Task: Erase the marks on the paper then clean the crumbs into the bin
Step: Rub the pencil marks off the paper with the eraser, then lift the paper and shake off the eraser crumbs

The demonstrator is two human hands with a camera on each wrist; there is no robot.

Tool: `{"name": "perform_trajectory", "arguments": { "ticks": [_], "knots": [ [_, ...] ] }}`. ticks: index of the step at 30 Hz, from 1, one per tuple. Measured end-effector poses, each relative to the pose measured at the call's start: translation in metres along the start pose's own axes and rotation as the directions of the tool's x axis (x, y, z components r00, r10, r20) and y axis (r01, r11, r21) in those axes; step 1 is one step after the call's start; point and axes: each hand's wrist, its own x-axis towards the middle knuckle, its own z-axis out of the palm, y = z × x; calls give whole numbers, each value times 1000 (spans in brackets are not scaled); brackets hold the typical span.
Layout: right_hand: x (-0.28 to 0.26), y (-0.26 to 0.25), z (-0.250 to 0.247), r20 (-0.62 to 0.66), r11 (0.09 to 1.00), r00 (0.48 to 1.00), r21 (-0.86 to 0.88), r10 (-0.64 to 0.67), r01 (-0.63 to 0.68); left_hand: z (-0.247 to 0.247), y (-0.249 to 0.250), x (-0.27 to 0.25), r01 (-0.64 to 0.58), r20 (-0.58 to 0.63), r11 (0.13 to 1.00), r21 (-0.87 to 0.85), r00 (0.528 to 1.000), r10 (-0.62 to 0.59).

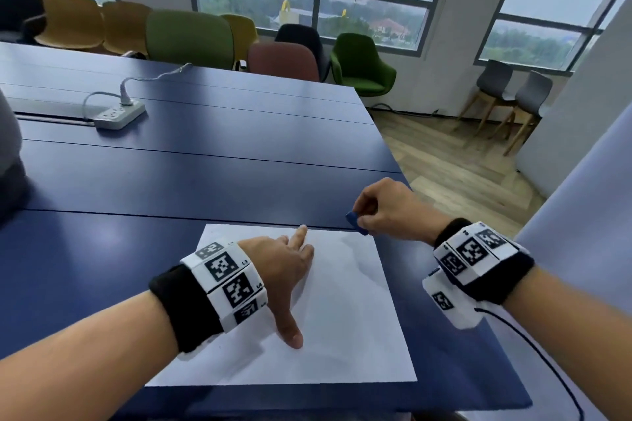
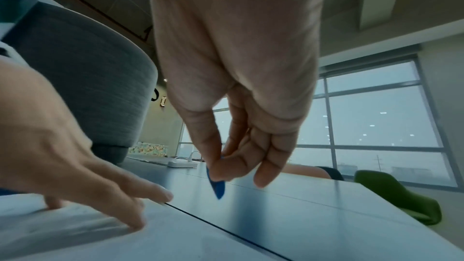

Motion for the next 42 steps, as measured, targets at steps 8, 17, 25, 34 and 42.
{"name": "perform_trajectory", "arguments": {
  "ticks": [8,17,25,34,42],
  "knots": [
    [14,9,32,44,995,999,-95,-13,17,7,-3,-2,12,-42,999,-40,999,-14],
    [24,40,-1,-16,961,984,-213,176,-175,12,-5,-6,19,-38,999,-41,999,-20],
    [30,50,5,49,933,982,-325,181,-155,0,-43,-26,202,-65,977,-75,976,-207],
    [27,35,24,181,981,983,-192,13,23,2,-141,-32,384,55,923,-25,922,-382],
    [28,25,25,198,968,980,-250,30,20,17,-149,-30,345,47,928,-142,939,-342]
  ]
}}
